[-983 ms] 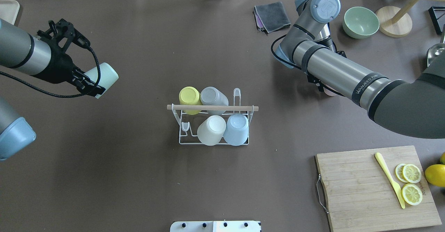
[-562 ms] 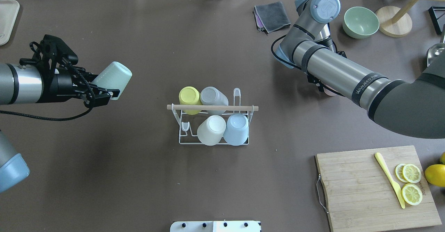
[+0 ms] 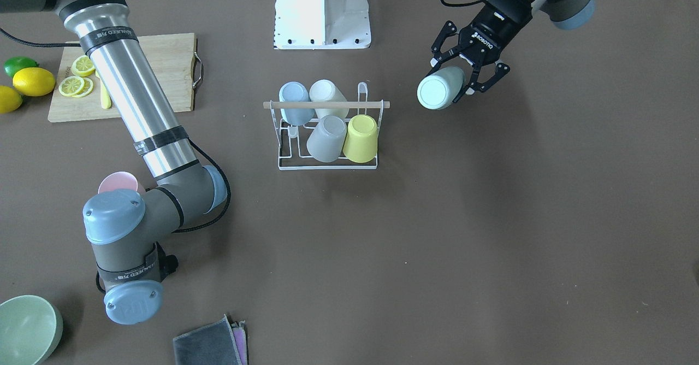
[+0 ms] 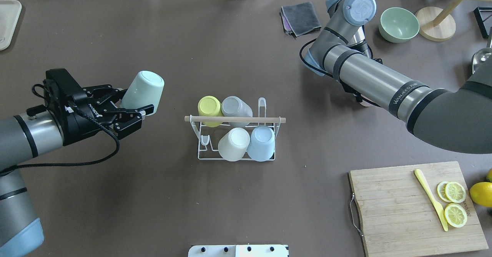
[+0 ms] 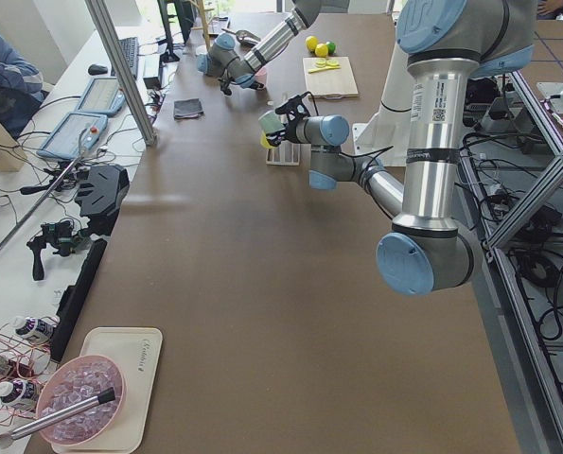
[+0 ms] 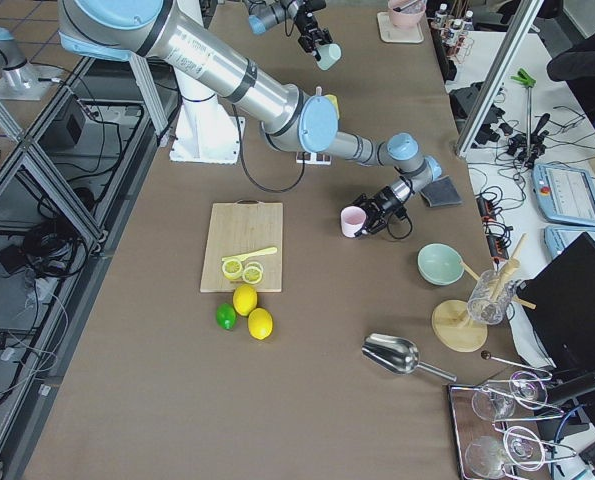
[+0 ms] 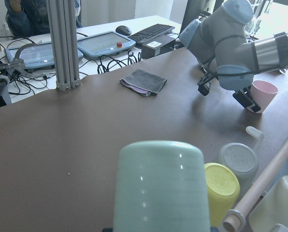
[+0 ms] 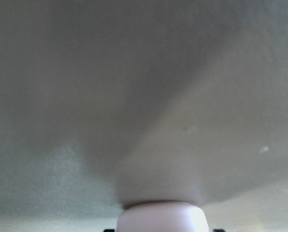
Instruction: Place cup on cup holder
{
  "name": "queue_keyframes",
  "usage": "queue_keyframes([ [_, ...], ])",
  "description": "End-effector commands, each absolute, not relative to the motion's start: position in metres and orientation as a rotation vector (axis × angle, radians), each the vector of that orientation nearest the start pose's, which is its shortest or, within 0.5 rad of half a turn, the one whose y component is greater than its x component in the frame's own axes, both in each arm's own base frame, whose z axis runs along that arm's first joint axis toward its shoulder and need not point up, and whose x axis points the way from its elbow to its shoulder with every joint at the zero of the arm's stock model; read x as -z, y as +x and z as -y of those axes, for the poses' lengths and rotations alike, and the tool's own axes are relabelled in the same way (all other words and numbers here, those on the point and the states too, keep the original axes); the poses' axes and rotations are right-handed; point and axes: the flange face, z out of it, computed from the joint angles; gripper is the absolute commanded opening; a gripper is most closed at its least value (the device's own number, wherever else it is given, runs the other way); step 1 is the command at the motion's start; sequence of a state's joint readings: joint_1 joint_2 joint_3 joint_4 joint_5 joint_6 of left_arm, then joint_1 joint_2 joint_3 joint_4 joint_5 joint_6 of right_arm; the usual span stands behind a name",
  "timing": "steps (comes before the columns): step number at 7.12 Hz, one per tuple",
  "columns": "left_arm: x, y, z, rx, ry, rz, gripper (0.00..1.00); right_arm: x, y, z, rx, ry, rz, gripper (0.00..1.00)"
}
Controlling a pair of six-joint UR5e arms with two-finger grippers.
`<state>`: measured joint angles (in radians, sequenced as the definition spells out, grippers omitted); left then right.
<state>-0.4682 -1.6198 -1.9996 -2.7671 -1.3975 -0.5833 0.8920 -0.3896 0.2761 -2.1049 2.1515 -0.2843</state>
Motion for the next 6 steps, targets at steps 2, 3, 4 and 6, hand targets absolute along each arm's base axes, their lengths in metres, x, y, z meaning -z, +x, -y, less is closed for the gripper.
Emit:
queue_keyframes([
  [2,-0.274,0.396,0.263,-0.102,1.351,-1.171,0.01,-0.483,-0.443,0.69,0.717,-0.729,0.442,0.0],
  [3,-0.273,0.411,0.233,-0.054,1.36,-1.156,0.01,-0.471,-0.433,0.699,0.704,-0.727,0.45,0.0],
  [4,-0.272,0.418,0.214,-0.059,1.401,-1.133,0.01,-0.465,-0.414,0.71,0.72,-0.719,0.478,0.0],
  [6,-0.287,0.447,0.216,-0.013,1.469,-1.038,0.01,-0.426,-0.371,0.737,0.695,-0.7,0.524,0.0],
])
